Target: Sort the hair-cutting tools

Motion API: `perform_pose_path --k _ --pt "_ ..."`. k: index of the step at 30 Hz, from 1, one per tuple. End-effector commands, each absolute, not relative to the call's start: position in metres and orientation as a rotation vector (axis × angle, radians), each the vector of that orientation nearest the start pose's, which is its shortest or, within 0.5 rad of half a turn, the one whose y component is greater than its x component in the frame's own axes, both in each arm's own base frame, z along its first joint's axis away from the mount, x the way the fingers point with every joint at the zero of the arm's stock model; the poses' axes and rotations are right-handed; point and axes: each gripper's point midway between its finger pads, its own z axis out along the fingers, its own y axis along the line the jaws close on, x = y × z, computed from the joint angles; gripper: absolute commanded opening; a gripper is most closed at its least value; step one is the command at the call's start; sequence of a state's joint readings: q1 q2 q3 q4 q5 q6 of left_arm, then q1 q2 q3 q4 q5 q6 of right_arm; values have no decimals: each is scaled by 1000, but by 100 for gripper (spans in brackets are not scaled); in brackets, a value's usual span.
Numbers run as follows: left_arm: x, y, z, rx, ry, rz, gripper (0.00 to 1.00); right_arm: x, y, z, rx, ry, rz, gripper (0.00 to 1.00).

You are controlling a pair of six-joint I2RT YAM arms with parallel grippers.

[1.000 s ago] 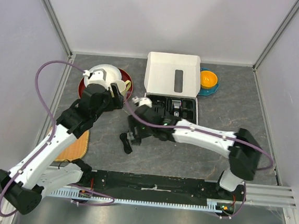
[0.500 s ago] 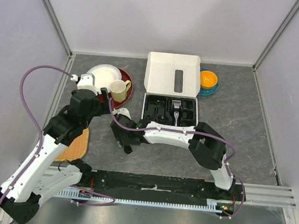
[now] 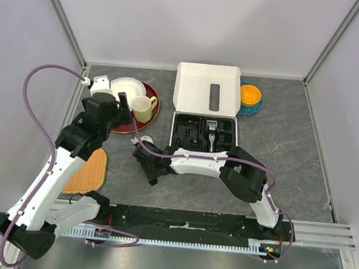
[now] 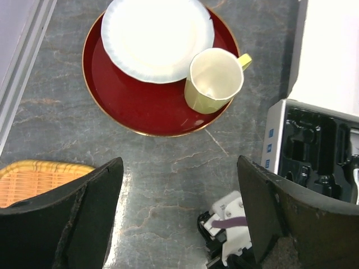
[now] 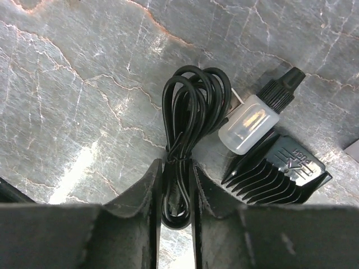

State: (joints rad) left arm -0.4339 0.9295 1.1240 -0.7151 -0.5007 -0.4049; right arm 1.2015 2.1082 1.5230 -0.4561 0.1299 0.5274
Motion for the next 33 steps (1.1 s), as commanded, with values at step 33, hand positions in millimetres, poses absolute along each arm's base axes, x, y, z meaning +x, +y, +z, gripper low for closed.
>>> perform_pose_path --k 33 --pt "308 -57 247 -253 2099 -230 87 385 320 146 -1002 2100 72 19"
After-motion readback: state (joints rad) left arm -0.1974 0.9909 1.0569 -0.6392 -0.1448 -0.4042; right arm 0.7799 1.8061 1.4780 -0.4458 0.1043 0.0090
